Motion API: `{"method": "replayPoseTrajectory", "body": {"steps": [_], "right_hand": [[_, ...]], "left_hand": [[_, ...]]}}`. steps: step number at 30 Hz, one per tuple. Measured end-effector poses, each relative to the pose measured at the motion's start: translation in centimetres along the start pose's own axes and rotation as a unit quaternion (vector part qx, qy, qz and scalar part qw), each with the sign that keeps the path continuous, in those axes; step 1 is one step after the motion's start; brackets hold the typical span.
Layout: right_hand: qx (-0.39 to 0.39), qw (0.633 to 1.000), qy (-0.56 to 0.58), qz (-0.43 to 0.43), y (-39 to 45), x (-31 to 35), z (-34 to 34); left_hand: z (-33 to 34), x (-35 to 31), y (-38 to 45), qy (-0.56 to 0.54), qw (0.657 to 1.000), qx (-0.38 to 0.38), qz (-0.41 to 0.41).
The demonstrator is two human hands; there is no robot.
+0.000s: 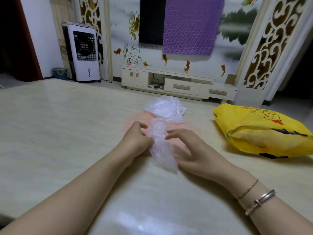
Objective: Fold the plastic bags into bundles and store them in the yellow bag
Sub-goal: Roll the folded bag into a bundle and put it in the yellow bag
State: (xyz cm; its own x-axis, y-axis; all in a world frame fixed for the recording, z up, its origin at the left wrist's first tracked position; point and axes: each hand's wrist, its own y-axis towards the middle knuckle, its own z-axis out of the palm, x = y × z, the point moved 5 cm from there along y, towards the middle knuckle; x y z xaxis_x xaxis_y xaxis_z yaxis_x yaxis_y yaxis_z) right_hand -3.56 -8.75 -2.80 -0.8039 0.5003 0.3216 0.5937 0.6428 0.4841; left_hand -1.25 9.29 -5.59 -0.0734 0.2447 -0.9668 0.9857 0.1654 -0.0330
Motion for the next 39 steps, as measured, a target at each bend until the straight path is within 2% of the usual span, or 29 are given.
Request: {"method": "replayPoseTrajectory", "body": {"steps": [2,4,5,6,7,10,12,15,20,24,26,29,32,36,39], "right_hand": [[0.017,1.000,-0.018,-0.005,0.0,0.1,0.3],[0.032,0.999,-0.023,0.008,-0.1,-0.1,0.6],[0.035,0.999,-0.019,0.015,-0.2,-0.2,0.7],[0.037,0.999,-0.010,0.022,-0.2,-0.2,0.7],[0.038,0.999,0.004,0.030,-0.1,-0.2,0.7],[0.047,0.996,0.044,0.066,-0.2,-0.7,0.7],[0.053,0.991,0.087,0.089,-0.3,-1.1,0.9],[0.051,0.975,0.175,0.125,-0.3,-1.1,1.0],[0.064,0.959,0.228,0.154,-0.4,-0.8,0.9],[0.105,0.971,0.149,0.157,-0.8,-1.1,1.1],[0.074,0.983,0.106,0.133,-0.6,-1.1,1.1],[-0.017,0.989,0.091,0.117,0.2,-1.0,0.8],[-0.028,0.979,0.127,0.157,0.7,-1.3,1.0],[-0.052,0.961,0.148,0.228,1.2,-2.3,1.5],[-0.075,0.951,0.110,0.280,1.4,-2.8,1.7]], "left_hand": [[-0.2,-0.6,-0.2,0.076,0.996,-0.027,0.046],[-0.7,-2.1,-0.9,0.187,0.967,-0.079,0.153],[-0.8,-3.0,-1.5,0.196,0.953,-0.089,0.214],[-0.9,-3.8,-2.1,0.176,0.949,-0.067,0.254],[-0.6,-4.3,-2.5,0.147,0.952,-0.012,0.269],[0.5,-4.1,-3.5,0.157,0.946,0.173,0.223],[0.5,-3.3,-3.5,0.187,0.941,0.224,0.171],[0.3,-2.5,-3.5,0.236,0.930,0.254,0.121],[0.5,-2.3,-3.3,0.259,0.929,0.220,0.146],[0.2,-2.7,-2.5,0.226,0.941,0.163,0.191],[0.2,-2.9,-2.4,0.202,0.948,0.156,0.188],[0.8,-3.0,-2.8,0.154,0.958,0.188,0.151],[1.1,-2.9,-2.7,0.125,0.972,0.169,0.103],[0.7,-2.7,-2.2,0.125,0.987,0.083,0.062],[0.7,-2.1,-1.9,0.161,0.982,0.082,0.060]]}}
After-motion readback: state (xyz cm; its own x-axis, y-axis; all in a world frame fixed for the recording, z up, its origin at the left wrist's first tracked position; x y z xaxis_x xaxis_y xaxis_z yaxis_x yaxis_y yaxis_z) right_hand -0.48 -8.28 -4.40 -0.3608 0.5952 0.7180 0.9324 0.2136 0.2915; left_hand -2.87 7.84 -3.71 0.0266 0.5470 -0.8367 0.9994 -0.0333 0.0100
